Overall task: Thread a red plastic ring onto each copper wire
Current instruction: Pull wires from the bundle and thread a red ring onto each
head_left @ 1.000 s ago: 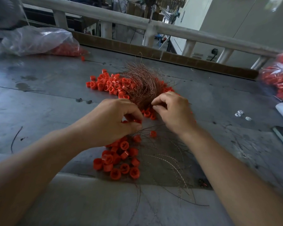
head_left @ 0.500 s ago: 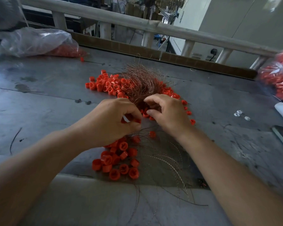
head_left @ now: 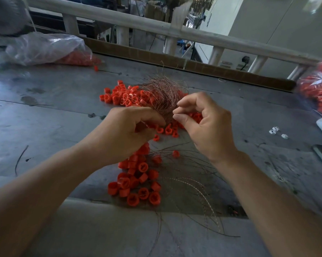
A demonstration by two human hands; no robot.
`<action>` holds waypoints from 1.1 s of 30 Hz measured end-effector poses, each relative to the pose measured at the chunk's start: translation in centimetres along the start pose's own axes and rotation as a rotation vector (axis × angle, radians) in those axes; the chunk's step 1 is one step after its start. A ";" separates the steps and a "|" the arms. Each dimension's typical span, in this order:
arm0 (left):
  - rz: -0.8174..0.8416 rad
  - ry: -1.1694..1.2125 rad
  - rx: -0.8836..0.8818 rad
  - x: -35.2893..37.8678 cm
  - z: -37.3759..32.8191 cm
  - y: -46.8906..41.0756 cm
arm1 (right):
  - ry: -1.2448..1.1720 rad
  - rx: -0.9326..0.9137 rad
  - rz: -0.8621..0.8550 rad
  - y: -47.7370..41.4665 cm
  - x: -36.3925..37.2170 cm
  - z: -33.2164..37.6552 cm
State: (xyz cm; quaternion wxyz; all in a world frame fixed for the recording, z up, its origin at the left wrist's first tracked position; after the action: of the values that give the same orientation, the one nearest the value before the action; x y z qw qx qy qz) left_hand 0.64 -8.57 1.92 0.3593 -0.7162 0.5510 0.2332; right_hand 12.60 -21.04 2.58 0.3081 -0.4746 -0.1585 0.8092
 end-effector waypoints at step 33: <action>0.052 -0.323 -0.173 1.2 -1.0 -5.2 | -0.441 0.058 -0.212 0.0 -3.7 -0.5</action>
State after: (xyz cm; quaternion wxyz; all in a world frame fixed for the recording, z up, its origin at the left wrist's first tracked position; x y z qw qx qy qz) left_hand 5.86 -9.39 3.01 0.3740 -0.6830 0.4824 0.4011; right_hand 14.35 -23.47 4.81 0.3629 -0.2583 -0.2476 0.8604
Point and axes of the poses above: each hand's wrist, its own y-axis away from the middle knuckle, its own x-axis out of the palm, z = x × y, the point moved 1 cm from there along -y, towards the middle knuckle, and after that the axes turned 15 degrees about z, right-handed, at the moved point
